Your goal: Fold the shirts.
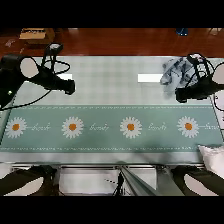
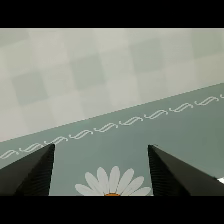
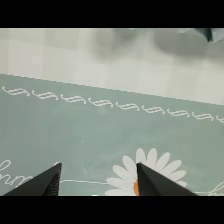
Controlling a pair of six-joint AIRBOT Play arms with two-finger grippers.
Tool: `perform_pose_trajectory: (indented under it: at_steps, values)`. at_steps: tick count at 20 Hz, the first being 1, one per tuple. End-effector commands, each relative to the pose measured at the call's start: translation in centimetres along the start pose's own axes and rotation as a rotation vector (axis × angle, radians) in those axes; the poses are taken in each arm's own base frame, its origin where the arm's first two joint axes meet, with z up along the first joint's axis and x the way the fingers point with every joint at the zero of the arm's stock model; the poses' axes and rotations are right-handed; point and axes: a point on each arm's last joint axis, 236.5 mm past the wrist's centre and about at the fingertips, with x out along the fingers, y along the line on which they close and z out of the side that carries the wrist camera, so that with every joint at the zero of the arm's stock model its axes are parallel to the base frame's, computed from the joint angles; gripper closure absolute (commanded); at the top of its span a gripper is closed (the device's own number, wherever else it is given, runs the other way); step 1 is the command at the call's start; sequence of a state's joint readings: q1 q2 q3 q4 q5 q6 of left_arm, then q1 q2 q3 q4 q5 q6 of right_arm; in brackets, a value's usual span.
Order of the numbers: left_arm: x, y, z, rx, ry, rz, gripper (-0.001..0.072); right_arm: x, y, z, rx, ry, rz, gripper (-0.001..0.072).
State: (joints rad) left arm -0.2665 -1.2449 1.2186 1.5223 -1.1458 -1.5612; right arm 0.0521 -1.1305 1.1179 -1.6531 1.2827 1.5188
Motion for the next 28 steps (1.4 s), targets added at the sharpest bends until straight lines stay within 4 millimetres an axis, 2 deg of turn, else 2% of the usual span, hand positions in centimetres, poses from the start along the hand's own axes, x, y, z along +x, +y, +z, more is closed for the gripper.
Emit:
perform_pose_trajectory:
  at_steps: [1, 17, 20, 22, 24, 25, 26, 28]
  values:
    - [0.0, 0.0, 0.0, 0.001, 0.0, 0.0, -0.0004, 0.0, 0.0, 0.0, 0.0, 0.0, 0.001, 0.0162]
    - [0.0, 0.0, 0.0, 0.001, 0.0, 0.0, -0.0004, 0.0, 0.1, 0.4, 0.001, -0.017, 0.005, 0.0166]
    - [0.1, 0.0, 0.1, 0.001, -0.005, -0.001, -0.0004, -0.2, 0.1, 2.9, 0.008, -0.123, 0.004, 0.0169]
    - [0.4, 0.0, 1.6, 0.0, -0.061, 0.0, -0.0004, -0.3, 0.3, 3.9, 0.015, -0.167, 0.015, 0.017]
    - [0.8, 0.0, 2.9, 0.0, -0.109, 0.001, -0.0004, -1.4, -0.6, 8.0, 0.012, -0.343, -0.022, 0.0171]
    - [1.1, 0.1, 3.2, 0.001, -0.117, 0.003, -0.0004, -2.5, -2.1, 10.4, 0.042, -0.457, -0.073, 0.0171]
    - [1.4, 0.2, 3.6, 0.003, -0.132, 0.004, -0.0004, -4.0, -4.4, 12.8, 0.122, -0.584, -0.133, 0.0171]
    - [1.9, 0.2, 4.4, 0.002, -0.161, 0.004, -0.0004, -5.9, -9.4, 15.4, 0.345, -0.746, -0.185, 0.0172]
